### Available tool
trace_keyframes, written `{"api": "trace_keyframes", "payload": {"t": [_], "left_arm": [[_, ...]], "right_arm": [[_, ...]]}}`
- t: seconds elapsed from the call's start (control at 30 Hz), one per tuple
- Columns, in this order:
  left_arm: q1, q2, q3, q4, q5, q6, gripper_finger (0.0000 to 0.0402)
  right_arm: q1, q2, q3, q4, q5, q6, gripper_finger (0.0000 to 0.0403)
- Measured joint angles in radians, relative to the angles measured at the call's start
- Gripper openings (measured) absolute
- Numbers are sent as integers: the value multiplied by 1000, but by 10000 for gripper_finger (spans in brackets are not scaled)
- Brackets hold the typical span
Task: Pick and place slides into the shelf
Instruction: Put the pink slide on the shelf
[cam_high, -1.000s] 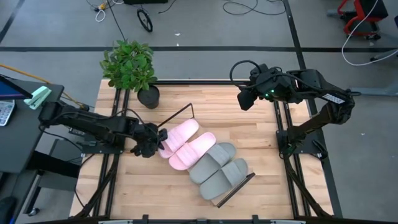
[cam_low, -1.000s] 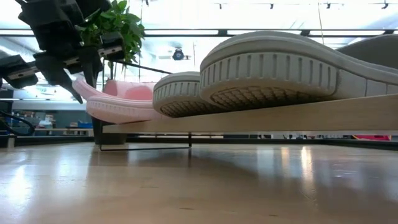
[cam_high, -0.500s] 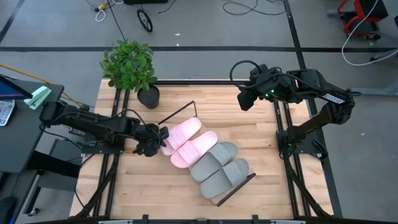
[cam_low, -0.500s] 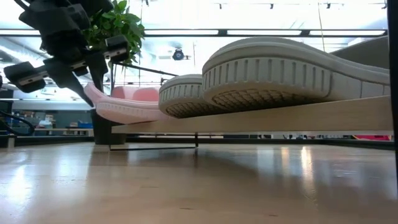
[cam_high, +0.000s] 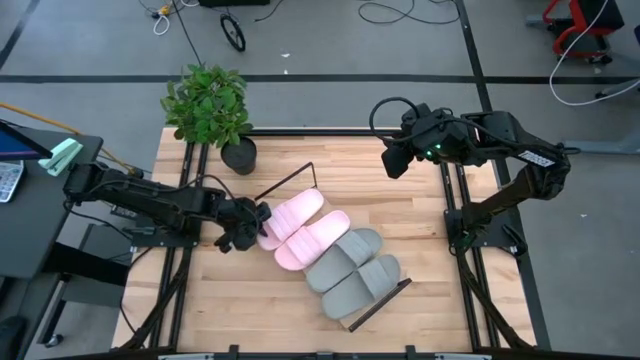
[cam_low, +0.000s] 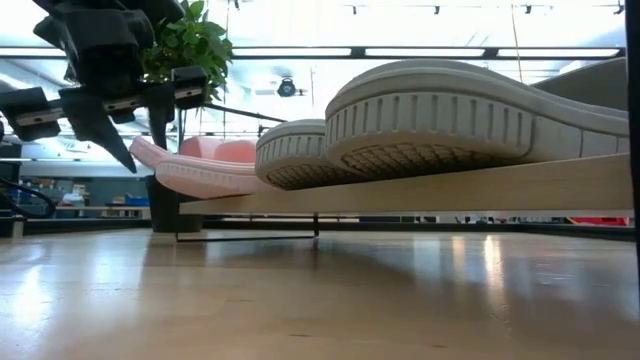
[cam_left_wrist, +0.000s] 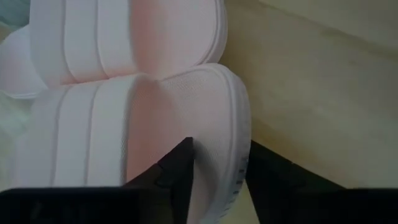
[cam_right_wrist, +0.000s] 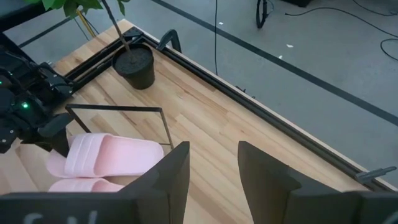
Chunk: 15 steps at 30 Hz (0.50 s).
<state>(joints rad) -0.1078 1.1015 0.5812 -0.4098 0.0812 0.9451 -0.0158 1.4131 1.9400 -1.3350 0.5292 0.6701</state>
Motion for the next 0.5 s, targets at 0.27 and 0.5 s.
{"api": "trace_keyframes", "payload": {"t": [0.27,0.5], "left_arm": [[0,0,0,-25,13,-127,218],[-1,0,0,-36,14,-200,267]], "right_arm": [[0,0,0,0,-7,0,141],[0,0,0,-3,-7,-1,140]]}}
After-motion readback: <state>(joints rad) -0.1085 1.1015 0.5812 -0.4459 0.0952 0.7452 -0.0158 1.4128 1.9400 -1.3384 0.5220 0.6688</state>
